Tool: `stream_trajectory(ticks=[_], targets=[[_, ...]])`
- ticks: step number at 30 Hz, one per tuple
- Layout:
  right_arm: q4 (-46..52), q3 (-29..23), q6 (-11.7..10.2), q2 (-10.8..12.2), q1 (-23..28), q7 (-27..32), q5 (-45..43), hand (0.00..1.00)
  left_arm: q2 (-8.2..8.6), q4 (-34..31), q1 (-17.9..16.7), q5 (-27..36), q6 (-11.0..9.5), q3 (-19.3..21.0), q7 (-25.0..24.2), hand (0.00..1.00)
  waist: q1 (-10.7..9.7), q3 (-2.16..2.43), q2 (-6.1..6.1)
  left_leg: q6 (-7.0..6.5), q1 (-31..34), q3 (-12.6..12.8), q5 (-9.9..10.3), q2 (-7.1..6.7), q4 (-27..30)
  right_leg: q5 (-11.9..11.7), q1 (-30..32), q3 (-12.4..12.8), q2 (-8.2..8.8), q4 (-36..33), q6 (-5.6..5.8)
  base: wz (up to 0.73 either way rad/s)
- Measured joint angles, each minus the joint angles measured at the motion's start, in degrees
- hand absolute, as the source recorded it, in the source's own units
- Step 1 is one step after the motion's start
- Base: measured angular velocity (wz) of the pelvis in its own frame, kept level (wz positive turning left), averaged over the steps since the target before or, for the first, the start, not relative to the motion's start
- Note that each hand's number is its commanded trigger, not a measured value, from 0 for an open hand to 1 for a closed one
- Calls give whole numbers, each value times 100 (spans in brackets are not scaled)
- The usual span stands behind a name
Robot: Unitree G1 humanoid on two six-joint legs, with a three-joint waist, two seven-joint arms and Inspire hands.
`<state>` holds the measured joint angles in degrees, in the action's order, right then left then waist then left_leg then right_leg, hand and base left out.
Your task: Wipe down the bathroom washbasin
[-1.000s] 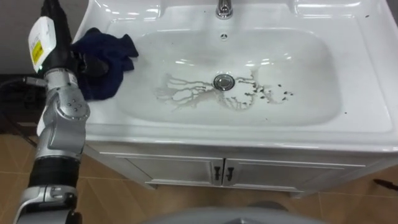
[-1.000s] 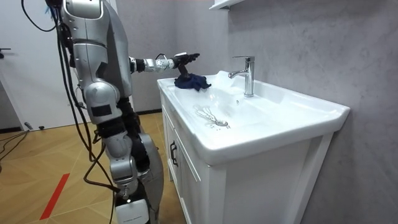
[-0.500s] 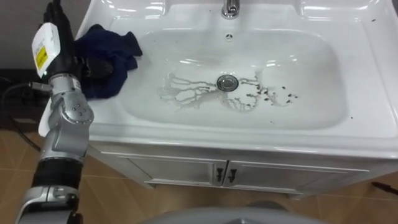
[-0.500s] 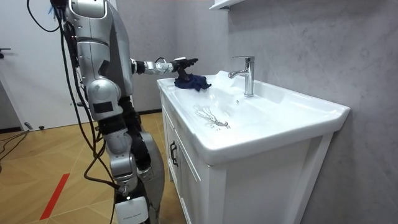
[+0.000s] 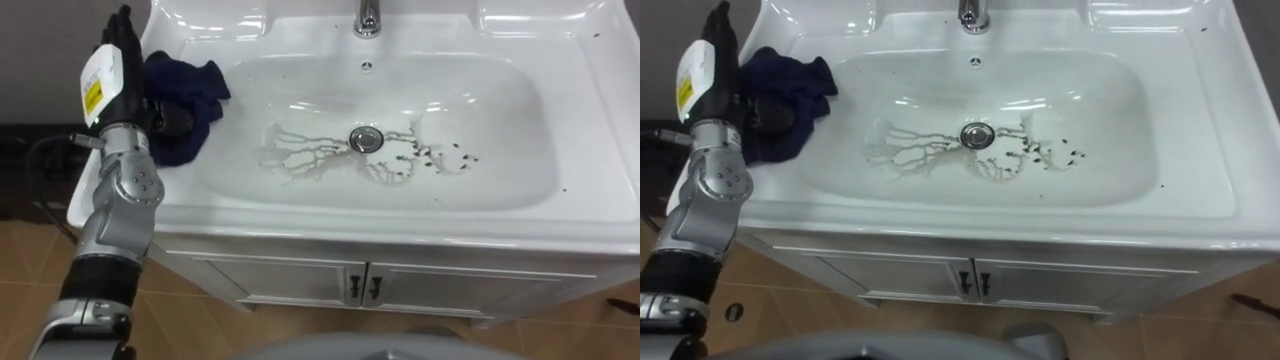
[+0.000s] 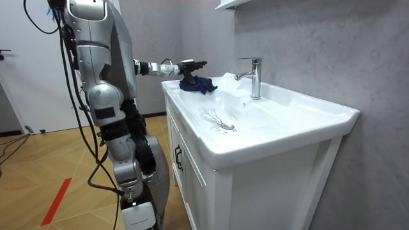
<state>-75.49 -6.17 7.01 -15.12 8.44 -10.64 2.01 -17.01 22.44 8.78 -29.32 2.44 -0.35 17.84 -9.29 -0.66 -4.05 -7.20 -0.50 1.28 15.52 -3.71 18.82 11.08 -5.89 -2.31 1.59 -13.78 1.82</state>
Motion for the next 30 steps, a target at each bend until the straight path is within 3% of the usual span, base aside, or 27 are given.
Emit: stream_trajectory(ticks=[2,6,7,16,21,22,23,30], targets=[[-14,10,-1,1,-26,0,17,0,0,-1,0,-1,-16,-2,0,0,-2,19,-11,0,0,6,0,0,1,0,-9,-25,3,19,0,0],[-17,44,-11,1,-53,5,20,0,0,-1,0,-4,-49,-7,0,0,-5,5,11,0,7,6,0,0,2,-1,-11,-98,13,22,1,0],[-17,45,-15,1,-65,6,21,0,0,-1,0,-2,-53,-8,0,0,-4,26,-21,0,7,6,0,0,3,-1,-12,-100,14,22,1,0],[-93,49,-18,1,-86,14,106,0,1,-11,0,6,-73,-25,0,0,-6,18,-36,1,8,4,0,0,5,-1,-22,-106,15,37,2,0],[-112,158,-12,1,-134,86,202,0,1,-10,0,5,-79,-247,4,0,0,4,-47,1,9,-6,0,-2,5,-1,-11,-101,15,23,2,0],[-140,157,-12,2,-172,99,201,0,1,-10,0,-4,-87,-288,3,0,-2,-18,-17,1,3,-6,0,-2,1,-1,-9,-95,14,24,2,0],[-127,158,-15,1,-184,119,201,0,1,-11,0,-8,-102,-305,3,0,-1,1,-46,1,5,-5,0,-1,1,-1,-6,-91,12,24,2,0],[-215,169,-16,-10,-256,11,155,0,-20,-63,1,-526,-109,-641,-266,0,-79,-12,-23,0,8,36,0,-2,-5,-1,-9,-97,19,14,2,2]])
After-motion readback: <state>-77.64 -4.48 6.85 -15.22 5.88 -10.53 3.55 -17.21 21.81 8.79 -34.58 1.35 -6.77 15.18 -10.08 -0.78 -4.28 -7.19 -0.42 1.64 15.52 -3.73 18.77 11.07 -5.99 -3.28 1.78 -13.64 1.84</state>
